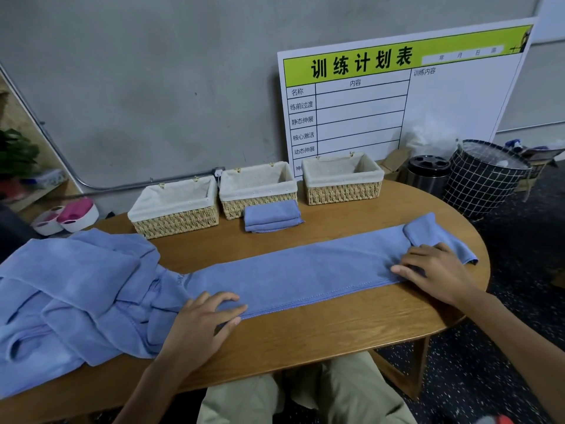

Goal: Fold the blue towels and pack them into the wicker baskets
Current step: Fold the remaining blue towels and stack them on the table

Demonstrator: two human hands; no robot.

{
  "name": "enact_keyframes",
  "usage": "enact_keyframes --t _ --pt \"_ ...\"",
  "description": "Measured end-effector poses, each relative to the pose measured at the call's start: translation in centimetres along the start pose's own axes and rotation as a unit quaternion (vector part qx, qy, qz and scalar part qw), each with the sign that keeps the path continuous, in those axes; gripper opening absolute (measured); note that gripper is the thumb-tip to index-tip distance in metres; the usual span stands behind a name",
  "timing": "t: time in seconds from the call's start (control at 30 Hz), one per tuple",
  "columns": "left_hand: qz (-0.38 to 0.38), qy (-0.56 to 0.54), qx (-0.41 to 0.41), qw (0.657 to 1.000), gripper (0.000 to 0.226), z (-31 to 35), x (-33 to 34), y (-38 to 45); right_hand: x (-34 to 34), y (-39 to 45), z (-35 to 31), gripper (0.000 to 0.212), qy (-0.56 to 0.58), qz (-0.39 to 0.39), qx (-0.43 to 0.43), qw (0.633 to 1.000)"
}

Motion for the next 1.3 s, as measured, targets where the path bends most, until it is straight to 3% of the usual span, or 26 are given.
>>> enact_keyframes --t 0.17,0.27,0.33,0.43,0.6,0.7,0.8,0.93,1.03,1.1,1.17,1.3 --pt "-0.044 0.022 -0.029 0.998 0.041 1.1 0.1 0.2 0.6 3.5 -4.1 0.058 -0.039 0.023 0.007 0.999" --pt "-0.048 0.03 -0.026 0.998 0.04 2.5 0.2 2.0 3.6 6.7 -8.6 0.053 0.025 -0.033 -0.005 0.999" --pt "-0.066 0.031 -0.013 0.997 0.042 3.1 0.5 3.2 6.2 7.9 -10.6 0.065 0.04 -0.107 -0.005 0.993" --pt "-0.088 0.002 -0.001 0.996 0.042 2.3 0.5 3.1 8.0 7.9 -10.1 0.088 0.029 -0.167 0.002 0.986" --pt "-0.116 -0.049 0.022 0.992 0.038 0.4 0.6 0.8 7.2 7.2 -7.0 0.074 0.023 -0.163 0.018 0.986" --pt "-0.072 -0.125 -0.038 0.989 0.042 -1.9 -0.7 1.7 7.2 7.1 -6.6 0.07 0.015 -0.164 0.02 0.986" --pt "-0.037 -0.126 -0.137 0.982 0.051 -5.4 -1.5 2.9 7.3 7.1 -6.6 0.069 0.017 -0.169 0.027 0.985" --pt "-0.199 -0.072 -0.203 0.956 0.097 -6.5 3.1 2.5 7.5 7.2 -6.5 0.069 0.019 -0.179 0.041 0.983" --pt "-0.226 -0.063 -0.218 0.947 0.115 -6.9 4.0 2.2 7.5 7.2 -6.2 0.073 0.033 -0.179 0.036 0.983" --pt "-0.233 -0.078 -0.219 0.944 0.11 -6.9 3.8 2.3 7.5 7.2 -6.0 0.069 0.036 -0.181 0.035 0.982" --pt "-0.214 -0.126 -0.212 0.945 0.086 -6.7 3.0 2.2 7.1 7.3 -6.1 0.062 0.031 -0.16 0.031 0.986" --pt "-0.055 -0.147 -0.208 0.965 0.031 -9.2 -2.6 1.3 5.4 8.1 -9.2 0.041 0.039 -0.047 -0.024 0.998"
Point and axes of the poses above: each hand's wrist, its own y-axis towards the middle knuckle, its own x-axis out of the palm, z = x × y, the point moved 9 cm from there along y, towards the middle knuckle, and after that the axes turned 13 degrees about -z, right-handed, at the moved point
